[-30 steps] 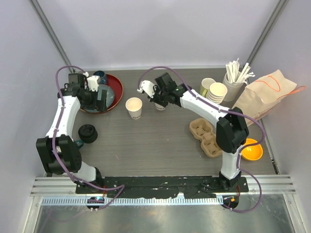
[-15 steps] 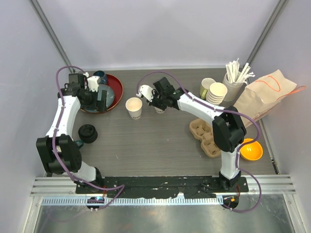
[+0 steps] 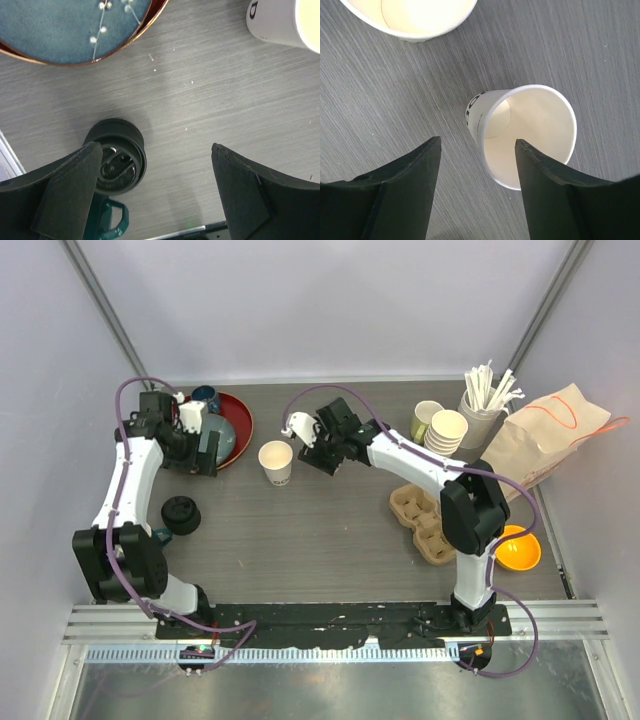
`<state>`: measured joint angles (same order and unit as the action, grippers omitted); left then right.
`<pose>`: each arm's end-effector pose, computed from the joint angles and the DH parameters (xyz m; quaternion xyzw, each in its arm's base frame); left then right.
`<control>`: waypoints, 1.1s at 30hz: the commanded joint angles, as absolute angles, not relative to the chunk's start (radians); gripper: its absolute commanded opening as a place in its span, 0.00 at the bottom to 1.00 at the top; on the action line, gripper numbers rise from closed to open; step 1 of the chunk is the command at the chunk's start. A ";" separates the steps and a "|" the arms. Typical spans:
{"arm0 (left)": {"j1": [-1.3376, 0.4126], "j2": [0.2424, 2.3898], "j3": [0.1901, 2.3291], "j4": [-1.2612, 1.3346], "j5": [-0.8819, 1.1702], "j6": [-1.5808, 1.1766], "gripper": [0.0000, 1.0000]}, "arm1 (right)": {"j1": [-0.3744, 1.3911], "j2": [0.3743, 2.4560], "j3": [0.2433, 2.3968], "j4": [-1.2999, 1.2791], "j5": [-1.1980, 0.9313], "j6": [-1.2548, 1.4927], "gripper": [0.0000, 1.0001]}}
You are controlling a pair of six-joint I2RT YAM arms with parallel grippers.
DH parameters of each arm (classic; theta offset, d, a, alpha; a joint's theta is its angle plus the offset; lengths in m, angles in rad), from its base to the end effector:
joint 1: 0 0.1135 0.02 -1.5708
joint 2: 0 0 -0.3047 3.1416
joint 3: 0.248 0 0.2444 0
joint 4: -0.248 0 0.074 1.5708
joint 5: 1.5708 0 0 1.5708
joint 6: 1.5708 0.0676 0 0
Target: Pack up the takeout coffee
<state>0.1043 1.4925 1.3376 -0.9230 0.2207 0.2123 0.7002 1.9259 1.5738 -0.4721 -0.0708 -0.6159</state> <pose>0.3056 0.0171 0.3167 0.0789 0.9610 -0.0672 0.2563 0.3526 0.3033 0.2700 -0.5793 0.7283 0.0483 0.3627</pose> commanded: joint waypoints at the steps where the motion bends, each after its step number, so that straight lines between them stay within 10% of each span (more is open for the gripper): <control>1: 0.107 1.413 1.423 -1.078 0.178 0.285 0.95 | 0.704 1.803 1.592 -0.431 -0.086 -0.542 0.73; 3: 0.107 1.394 1.439 -1.159 0.155 0.319 0.94 | 0.706 1.764 1.583 -0.416 -0.074 -0.505 0.87; 13: 0.095 1.299 1.319 -1.327 -0.043 0.400 0.59 | 0.704 1.557 1.332 -0.249 -0.005 -0.333 0.88; 33: -0.057 1.535 1.361 -1.098 -0.150 0.257 0.37 | 0.701 1.502 1.180 -0.219 0.086 -0.371 0.89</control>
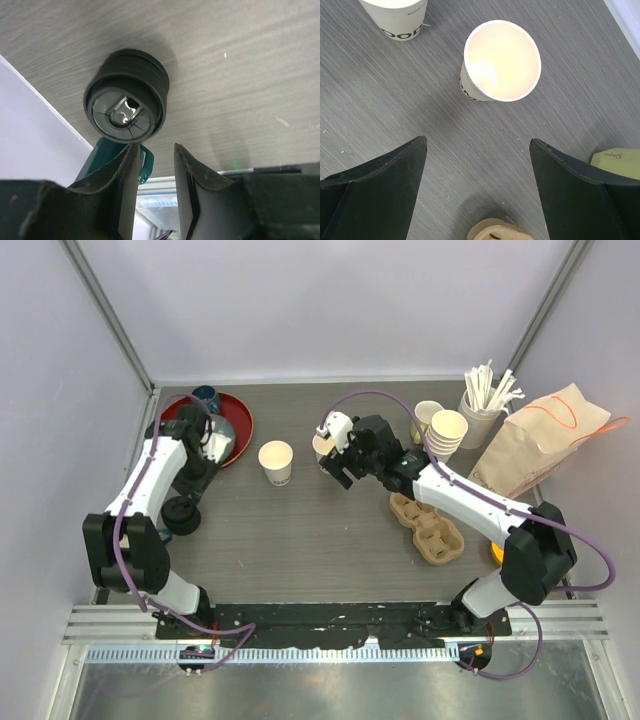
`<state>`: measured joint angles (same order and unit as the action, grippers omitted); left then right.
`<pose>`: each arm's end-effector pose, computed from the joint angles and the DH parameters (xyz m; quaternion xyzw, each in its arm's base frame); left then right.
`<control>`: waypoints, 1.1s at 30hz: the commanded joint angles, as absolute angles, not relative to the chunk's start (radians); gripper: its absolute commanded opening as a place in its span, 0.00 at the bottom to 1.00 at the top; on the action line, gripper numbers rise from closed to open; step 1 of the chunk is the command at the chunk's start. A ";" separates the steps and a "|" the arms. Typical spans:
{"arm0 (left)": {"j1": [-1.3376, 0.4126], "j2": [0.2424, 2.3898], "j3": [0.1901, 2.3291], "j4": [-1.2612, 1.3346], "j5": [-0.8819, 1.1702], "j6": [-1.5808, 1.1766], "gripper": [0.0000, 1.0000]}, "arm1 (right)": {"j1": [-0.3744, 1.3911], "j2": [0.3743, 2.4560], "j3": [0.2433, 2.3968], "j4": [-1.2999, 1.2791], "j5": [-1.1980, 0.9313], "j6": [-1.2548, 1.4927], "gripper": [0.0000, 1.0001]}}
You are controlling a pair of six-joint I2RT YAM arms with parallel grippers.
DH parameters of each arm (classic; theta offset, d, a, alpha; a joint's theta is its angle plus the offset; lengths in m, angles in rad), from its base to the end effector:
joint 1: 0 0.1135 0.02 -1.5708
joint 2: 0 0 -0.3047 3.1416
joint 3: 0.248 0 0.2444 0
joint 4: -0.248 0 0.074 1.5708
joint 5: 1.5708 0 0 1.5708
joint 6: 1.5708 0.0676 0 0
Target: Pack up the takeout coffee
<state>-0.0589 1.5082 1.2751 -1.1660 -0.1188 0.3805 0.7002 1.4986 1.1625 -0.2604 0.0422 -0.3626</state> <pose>0.2694 -0.0079 0.2822 0.2118 0.9718 0.0721 0.0750 0.2760 0.2289 0.3164 -0.4392 0.7666 0.0602 0.4645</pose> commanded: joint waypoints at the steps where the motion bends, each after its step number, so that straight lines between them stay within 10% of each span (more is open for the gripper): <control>1: -0.057 1.552 1.374 -1.126 -0.138 0.235 0.36 | 0.700 1.511 1.180 -0.219 0.093 -0.371 0.89; 33: -0.005 1.689 1.264 -0.993 -0.259 0.012 0.26 | 0.675 1.560 1.192 -0.238 0.112 -0.387 0.88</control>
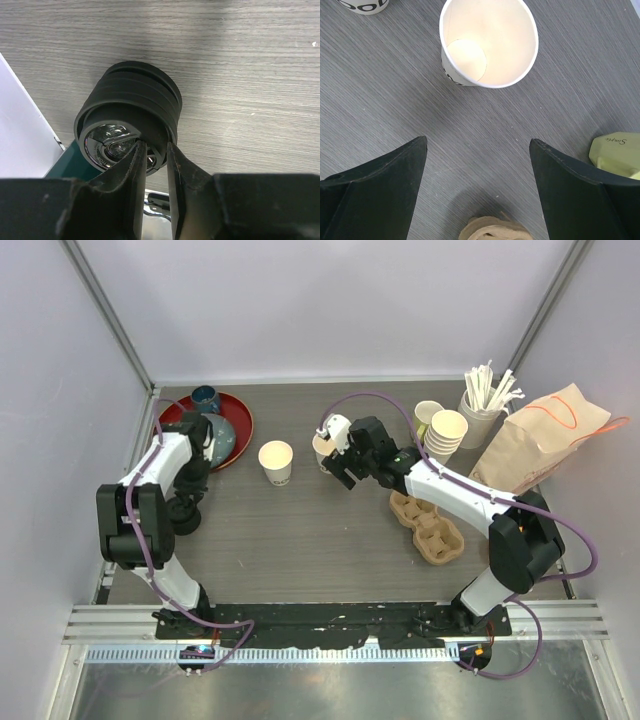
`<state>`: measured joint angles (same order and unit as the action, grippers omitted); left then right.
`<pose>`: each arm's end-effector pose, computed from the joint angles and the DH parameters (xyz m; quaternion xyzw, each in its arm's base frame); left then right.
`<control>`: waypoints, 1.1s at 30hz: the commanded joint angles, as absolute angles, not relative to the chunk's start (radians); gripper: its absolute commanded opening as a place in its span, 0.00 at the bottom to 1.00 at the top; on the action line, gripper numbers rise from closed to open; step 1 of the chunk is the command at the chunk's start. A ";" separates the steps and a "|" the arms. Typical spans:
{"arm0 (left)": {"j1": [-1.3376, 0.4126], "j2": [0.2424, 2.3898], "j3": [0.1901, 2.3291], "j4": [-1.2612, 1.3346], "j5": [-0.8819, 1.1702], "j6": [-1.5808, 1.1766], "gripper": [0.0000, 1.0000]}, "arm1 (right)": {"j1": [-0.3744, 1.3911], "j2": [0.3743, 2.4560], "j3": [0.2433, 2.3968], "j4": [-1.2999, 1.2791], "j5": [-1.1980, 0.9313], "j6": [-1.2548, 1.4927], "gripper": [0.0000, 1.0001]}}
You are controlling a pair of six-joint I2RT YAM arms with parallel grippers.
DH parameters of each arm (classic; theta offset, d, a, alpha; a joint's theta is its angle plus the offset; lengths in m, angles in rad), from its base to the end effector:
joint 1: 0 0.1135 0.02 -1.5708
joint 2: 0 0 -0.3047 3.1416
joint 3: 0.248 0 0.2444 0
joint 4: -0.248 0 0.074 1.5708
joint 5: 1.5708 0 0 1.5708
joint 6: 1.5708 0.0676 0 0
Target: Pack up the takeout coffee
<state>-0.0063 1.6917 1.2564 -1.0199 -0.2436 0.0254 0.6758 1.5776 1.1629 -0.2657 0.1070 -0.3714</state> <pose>0.3131 0.0143 0.2318 0.0087 0.9909 0.1218 0.0562 0.2954 0.2276 0.2888 -0.4307 0.7920 0.0175 0.4324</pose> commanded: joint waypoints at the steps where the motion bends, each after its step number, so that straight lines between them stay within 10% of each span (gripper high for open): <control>1: -0.005 1.687 1.262 -0.994 -0.258 0.015 0.25 | 0.673 1.560 1.192 -0.238 0.112 -0.388 0.88; 8: -0.005 1.675 1.261 -1.011 -0.262 0.017 0.00 | 0.673 1.559 1.190 -0.238 0.114 -0.391 0.88; 33: -0.115 1.483 1.514 -1.115 -0.089 0.078 0.00 | 0.641 1.494 1.219 -0.250 0.041 -0.305 0.88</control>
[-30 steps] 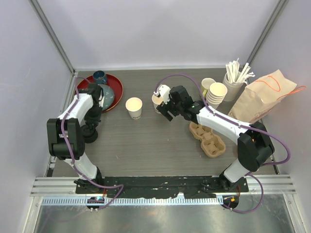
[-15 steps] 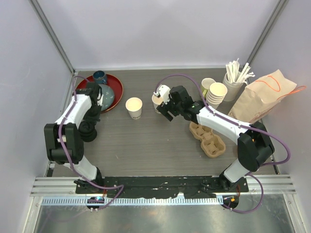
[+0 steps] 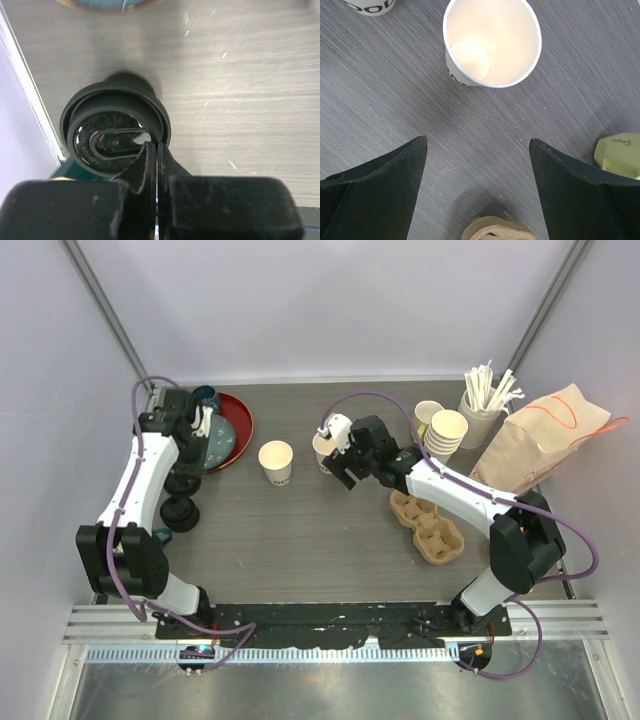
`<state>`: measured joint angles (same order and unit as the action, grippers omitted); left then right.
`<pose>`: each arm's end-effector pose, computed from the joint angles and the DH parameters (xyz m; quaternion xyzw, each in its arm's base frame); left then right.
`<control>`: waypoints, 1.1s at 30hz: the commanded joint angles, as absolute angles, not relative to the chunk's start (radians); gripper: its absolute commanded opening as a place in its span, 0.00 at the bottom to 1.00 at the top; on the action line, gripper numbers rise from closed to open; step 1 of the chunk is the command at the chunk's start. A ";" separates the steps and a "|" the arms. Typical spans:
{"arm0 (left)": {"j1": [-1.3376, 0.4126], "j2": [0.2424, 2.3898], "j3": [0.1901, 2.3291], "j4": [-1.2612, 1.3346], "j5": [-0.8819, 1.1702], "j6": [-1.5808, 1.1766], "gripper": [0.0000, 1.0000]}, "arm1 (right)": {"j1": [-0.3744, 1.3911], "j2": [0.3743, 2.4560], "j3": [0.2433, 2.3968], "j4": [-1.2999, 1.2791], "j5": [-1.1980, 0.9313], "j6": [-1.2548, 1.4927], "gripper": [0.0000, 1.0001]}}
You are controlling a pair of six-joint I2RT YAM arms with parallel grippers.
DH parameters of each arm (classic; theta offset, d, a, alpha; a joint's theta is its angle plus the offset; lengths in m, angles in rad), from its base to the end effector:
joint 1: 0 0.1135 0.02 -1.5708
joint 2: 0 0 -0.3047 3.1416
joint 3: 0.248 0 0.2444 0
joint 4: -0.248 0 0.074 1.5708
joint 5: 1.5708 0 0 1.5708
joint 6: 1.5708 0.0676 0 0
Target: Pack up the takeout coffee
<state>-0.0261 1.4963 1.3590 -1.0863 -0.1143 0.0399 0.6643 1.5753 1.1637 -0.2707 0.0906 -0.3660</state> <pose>0.2884 0.0002 0.3116 0.0226 0.9832 0.0574 0.1721 0.2968 0.2246 0.2893 -0.4274 0.7945 0.0234 0.4306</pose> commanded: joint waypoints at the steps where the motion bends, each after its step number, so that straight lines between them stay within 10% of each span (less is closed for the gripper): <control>1: -0.177 1.494 1.537 -1.120 -0.097 0.086 0.00 | 0.635 1.487 1.224 -0.250 0.034 -0.279 0.88; 33: -0.463 1.933 1.965 -1.121 0.101 0.026 0.00 | 0.489 1.361 1.262 -0.350 0.066 -0.060 0.89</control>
<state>-0.4683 1.9347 1.9259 -1.0565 0.1101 0.0479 0.4843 1.4021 1.2144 -0.3378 0.0517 -0.0540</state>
